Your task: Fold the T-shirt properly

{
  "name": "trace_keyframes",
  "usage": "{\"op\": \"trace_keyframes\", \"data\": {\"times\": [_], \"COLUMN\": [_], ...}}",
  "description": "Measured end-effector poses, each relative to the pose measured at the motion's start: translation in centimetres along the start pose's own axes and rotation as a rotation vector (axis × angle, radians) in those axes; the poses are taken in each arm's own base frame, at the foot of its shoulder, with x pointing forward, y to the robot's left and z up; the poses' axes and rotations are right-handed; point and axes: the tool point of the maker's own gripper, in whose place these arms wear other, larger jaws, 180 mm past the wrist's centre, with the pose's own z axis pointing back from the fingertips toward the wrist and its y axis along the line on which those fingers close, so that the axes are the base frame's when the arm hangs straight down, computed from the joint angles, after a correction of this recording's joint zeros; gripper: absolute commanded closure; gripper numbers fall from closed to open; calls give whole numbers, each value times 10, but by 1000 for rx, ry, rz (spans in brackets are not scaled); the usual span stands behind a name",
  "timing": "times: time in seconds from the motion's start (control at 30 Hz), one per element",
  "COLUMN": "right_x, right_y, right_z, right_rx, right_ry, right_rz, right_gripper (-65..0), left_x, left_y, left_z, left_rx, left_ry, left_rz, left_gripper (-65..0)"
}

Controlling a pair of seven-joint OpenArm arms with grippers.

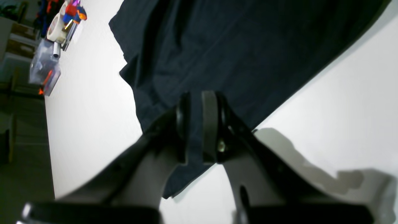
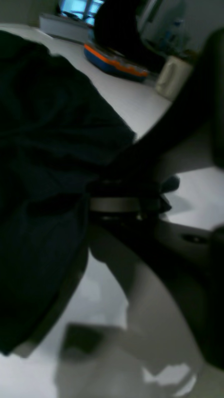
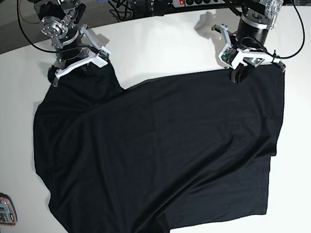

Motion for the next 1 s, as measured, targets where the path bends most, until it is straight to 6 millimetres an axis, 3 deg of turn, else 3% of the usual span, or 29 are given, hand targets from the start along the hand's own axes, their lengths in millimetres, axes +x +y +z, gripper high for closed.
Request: {"op": "trace_keyframes", "data": {"times": [0.13,0.27,0.4,0.5,0.6,0.73,0.87,0.93,1.0], "right_x": [1,7,6,6,7,6,-4,-5,-4], "right_y": [1,7,7,7,7,10,32,34,31], "right_z": [0,2,2,2,2,7,16,16,15], "right_rx": [1,18,18,18,16,22,75,82,72], "right_ry": [17,4,7,7,3,3,25,28,25], "right_rz": [7,13,17,18,17,13,19,18,17], "right_gripper": [0,0,0,0,0,0,0,0,0], "left_x": [-6,-35,-76,-88,-112,-129,-140,-146,-139], "left_y": [1,1,2,4,13,33,30,27,20], "left_z": [-2,-3,-3,2,10,23,28,31,18], "left_rx": [-10,-55,-102,-130,-127,-142,-203,-236,-258], "left_ry": [9,71,173,198,324,437,494,534,505], "left_rz": [-21,-84,-141,-183,-219,-353,-453,-505,-514], "left_gripper": [-58,-64,-69,-130,-219,-319,-369,-379,-378]}}
